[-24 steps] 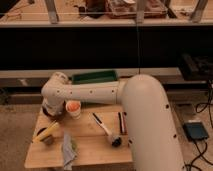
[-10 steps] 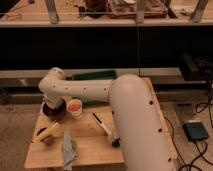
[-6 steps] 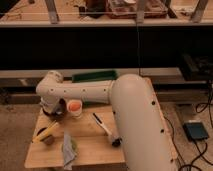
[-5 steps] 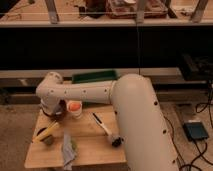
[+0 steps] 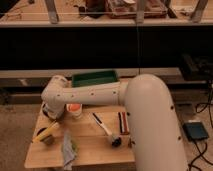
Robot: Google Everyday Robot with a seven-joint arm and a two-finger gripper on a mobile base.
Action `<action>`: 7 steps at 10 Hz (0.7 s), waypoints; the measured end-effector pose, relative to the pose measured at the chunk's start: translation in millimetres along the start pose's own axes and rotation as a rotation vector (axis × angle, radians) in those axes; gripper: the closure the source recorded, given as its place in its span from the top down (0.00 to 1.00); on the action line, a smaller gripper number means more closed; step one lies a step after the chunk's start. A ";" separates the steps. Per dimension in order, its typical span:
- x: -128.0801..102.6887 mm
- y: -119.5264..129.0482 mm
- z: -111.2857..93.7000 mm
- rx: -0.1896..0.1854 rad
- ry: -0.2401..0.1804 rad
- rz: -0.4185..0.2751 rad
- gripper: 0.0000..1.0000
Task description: Wipe purple bowl with sponge
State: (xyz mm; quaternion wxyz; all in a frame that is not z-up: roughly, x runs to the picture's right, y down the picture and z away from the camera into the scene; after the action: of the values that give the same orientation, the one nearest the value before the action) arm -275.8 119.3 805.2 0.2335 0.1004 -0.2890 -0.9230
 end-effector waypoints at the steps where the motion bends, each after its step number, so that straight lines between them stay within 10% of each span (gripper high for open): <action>1: -4.7 9.7 -5.3 -0.012 0.009 0.025 0.03; 7: 21.5 48.3 13.3 -0.050 0.000 0.065 0.03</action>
State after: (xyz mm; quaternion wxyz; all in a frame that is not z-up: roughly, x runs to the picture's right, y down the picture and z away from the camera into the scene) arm -280.8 80.3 843.0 0.2657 0.0853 -0.2691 -0.9218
